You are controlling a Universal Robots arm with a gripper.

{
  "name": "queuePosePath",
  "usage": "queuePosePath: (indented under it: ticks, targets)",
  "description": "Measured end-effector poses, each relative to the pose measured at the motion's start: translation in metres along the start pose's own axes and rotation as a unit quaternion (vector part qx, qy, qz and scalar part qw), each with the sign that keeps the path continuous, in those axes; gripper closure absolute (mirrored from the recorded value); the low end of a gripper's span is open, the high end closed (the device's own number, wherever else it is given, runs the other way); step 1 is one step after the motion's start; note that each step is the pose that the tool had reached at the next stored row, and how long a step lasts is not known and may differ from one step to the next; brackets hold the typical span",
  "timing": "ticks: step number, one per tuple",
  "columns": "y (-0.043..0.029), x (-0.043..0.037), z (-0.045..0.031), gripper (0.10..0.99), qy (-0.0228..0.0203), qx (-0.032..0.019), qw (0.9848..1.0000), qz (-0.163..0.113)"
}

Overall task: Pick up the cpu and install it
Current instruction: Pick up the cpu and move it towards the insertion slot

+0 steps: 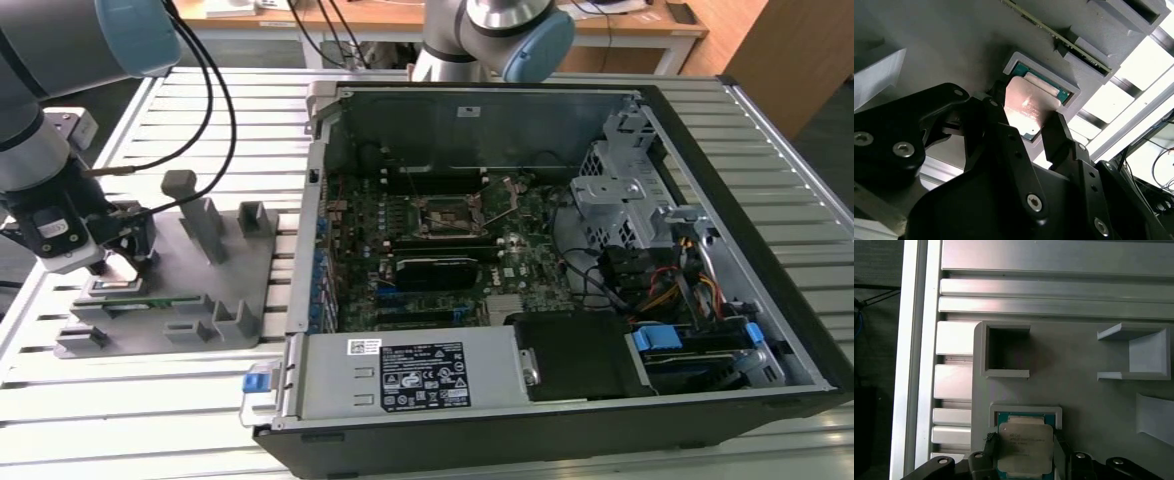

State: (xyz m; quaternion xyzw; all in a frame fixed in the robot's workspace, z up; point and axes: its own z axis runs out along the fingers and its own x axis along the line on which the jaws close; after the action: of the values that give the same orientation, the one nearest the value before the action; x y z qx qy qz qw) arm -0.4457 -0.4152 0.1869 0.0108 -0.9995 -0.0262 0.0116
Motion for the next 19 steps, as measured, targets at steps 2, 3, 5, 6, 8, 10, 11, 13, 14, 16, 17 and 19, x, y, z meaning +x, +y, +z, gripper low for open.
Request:
queuePosePath:
  ticks: [2,3,5,6,8,10,11,13,14,16,17,19]
  targets:
    - [0.0,0.0,0.0,0.549,0.0,0.0,1.0,0.0]
    - [0.0,0.0001,-0.0001,0.549,0.0,0.0,1.0,0.0]
    - [0.0001,0.0002,-0.0015,0.557,0.0001,0.0,1.0,0.0]
    - [0.0001,0.0002,-0.0028,0.557,0.0,0.0,1.0,0.0]
    - [0.0003,0.0002,-0.0057,0.557,0.0,0.0,1.0,0.0]
    - [0.0005,0.0003,-0.0091,0.557,0.0,0.0,1.0,0.0]
    - [0.0006,0.0003,-0.0111,0.557,0.0,0.0,1.0,0.0]
    - [0.0008,0.0005,-0.0156,0.557,0.0001,0.0,1.0,0.0]
    - [0.001,0.0005,-0.0181,0.557,0.0,0.0,1.0,0.0]
    - [0.0013,0.0006,-0.0232,0.557,0.0,0.0,1.0,0.0]
    - [0.0014,0.0006,-0.0259,0.557,0.0,0.0,1.0,0.0]
    - [0.0016,0.0008,-0.0304,0.557,0.0,0.0,1.0,0.0]
